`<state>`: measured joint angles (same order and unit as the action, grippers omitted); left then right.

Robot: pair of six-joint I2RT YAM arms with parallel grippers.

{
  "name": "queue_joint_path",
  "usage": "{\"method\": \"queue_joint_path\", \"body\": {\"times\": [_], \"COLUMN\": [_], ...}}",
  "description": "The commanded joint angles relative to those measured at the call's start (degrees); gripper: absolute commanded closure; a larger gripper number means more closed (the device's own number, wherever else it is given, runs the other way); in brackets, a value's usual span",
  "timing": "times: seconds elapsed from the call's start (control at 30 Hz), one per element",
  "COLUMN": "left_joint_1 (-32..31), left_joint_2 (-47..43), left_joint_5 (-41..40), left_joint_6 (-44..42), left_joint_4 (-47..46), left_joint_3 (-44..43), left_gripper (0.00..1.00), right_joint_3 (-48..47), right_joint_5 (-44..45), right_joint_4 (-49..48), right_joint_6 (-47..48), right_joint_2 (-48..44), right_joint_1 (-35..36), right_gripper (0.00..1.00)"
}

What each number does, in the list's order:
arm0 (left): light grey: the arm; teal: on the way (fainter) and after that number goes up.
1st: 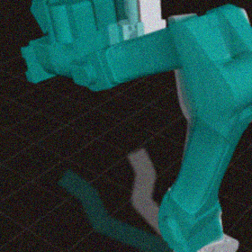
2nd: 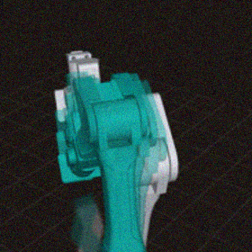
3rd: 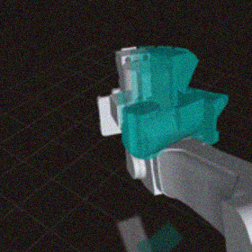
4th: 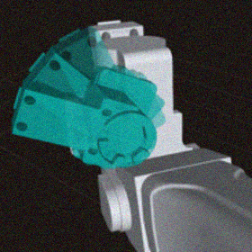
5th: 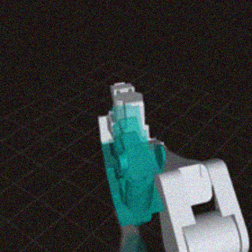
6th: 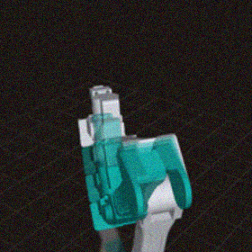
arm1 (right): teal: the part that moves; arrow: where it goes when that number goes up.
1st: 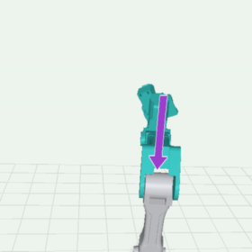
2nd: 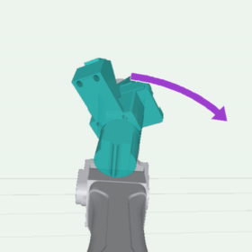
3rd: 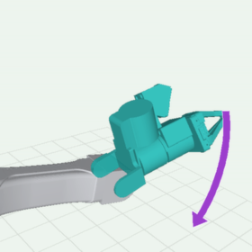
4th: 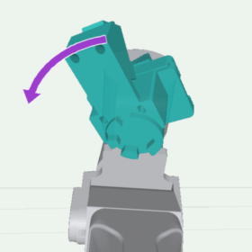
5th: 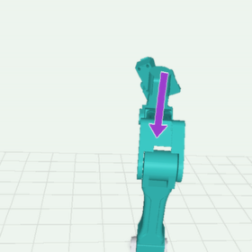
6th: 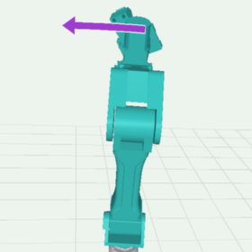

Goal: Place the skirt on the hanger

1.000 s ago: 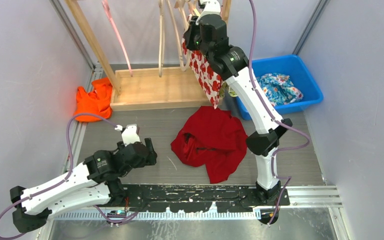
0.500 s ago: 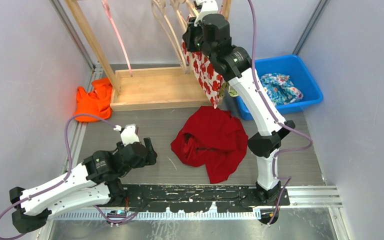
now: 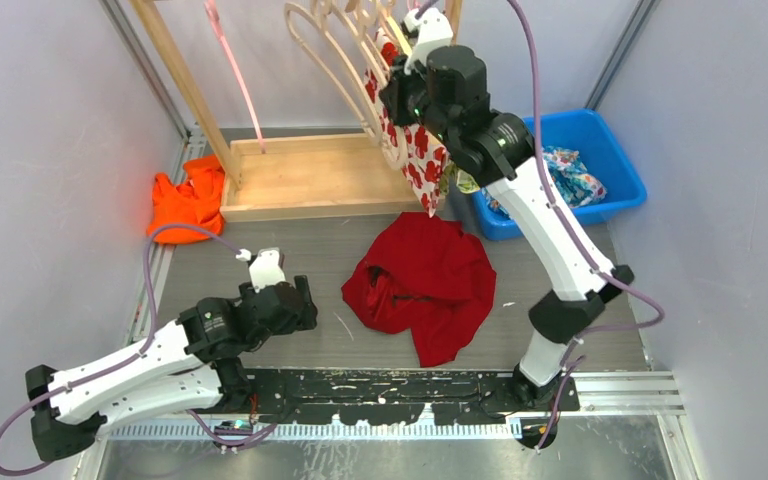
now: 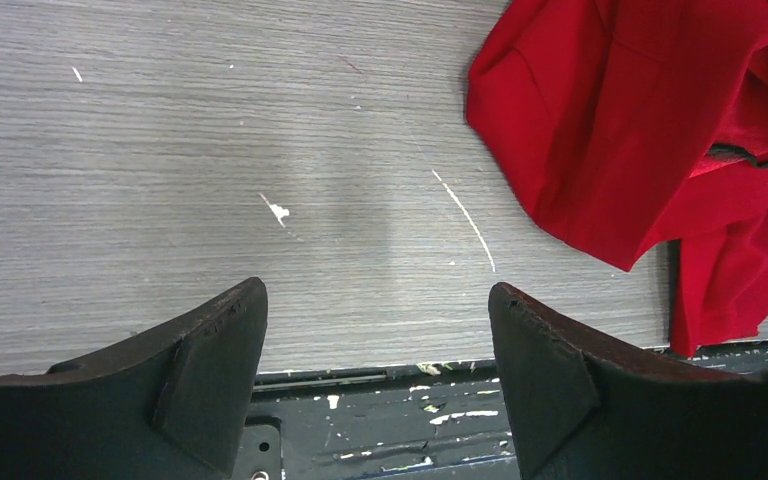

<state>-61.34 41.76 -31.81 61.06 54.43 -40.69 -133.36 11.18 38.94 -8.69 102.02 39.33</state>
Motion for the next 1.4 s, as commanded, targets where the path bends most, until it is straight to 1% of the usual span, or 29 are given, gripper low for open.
{"method": "queue_joint_path", "body": {"times": [0.0,0.07,0.2,0.37,0.53,0.7,0.87,1.0,1.1,1.23,1.27,1.3,1.33,1.37], "left_joint_1": [0.2,0.3,0.3,0.3,0.2,0.3,0.5,1.0,2.4,3.3,3.7,4.0,4.3,4.6], "left_joint_2": [0.4,1.2,3.4,7.7,13.5,17.2,23.1,29.2,36.1,40.4,41.1,41.8,42.2,42.5], "left_joint_5": [-0.6,-0.3,1.0,3.5,3.5,3.1,5.8,5.3,5.1,4.4,4.5,4.7,5.1,5.4], "left_joint_6": [-0.3,-0.5,-1.2,-3.3,-5.1,-6.3,-6.9,-7.9,-9.3,-10.6,-10.9,-11.1,-11.4,-11.5], "left_joint_4": [-3.0,-3.8,-6.2,-11.5,-13.4,-16.5,-19.3,-21.9,-21.7,-22.3,-22.7,-23.0,-23.1,-23.2], "left_joint_3": [-0.9,-0.9,-1.0,-2.0,-6.4,-9.6,-12.2,-14.1,-17.3,-20.2,-20.7,-21.2,-21.6,-22.1], "left_gripper": [0.19,0.19,0.19,0.18,0.17,0.14,0.13,0.13,0.13,0.13,0.14,0.18,0.25,0.35], "right_joint_3": [12.8,20.5,31.4,39.7,43.7,48.9,53.0,54.4,54.1,54.0,54.3,54.7,54.8,55.0], "right_joint_5": [1.2,1.7,2.4,0.9,-0.4,-3.6,-6.3,-10.1,-12.0,-16.2,-17.1,-17.6,-18.1,-18.6], "right_joint_4": [-4.7,-5.2,-3.9,2.6,13.7,20.7,26.2,29.3,32.4,36.6,37.2,37.6,38.1,38.4], "right_joint_6": [0.1,-0.6,-1.8,-5.0,-7.9,-12.4,-15.5,-17.2,-18.2,-19.5,-19.7,-19.8,-20.2,-20.4], "right_joint_2": [-12.3,-17.4,-27.5,-38.4,-46.1,-52.3,-57.8,-61.3,-63.3,-65.4,-65.9,-66.3,-66.8,-67.2], "right_joint_1": [0.2,0.2,0.3,0.3,0.3,0.3,0.2,0.3,0.3,0.2,0.2,0.2,0.2,0.1], "right_gripper": [0.99,0.99,0.99,0.99,0.99,0.99,0.99,0.99,0.99,0.99,0.99,0.99,0.99,0.99]}}
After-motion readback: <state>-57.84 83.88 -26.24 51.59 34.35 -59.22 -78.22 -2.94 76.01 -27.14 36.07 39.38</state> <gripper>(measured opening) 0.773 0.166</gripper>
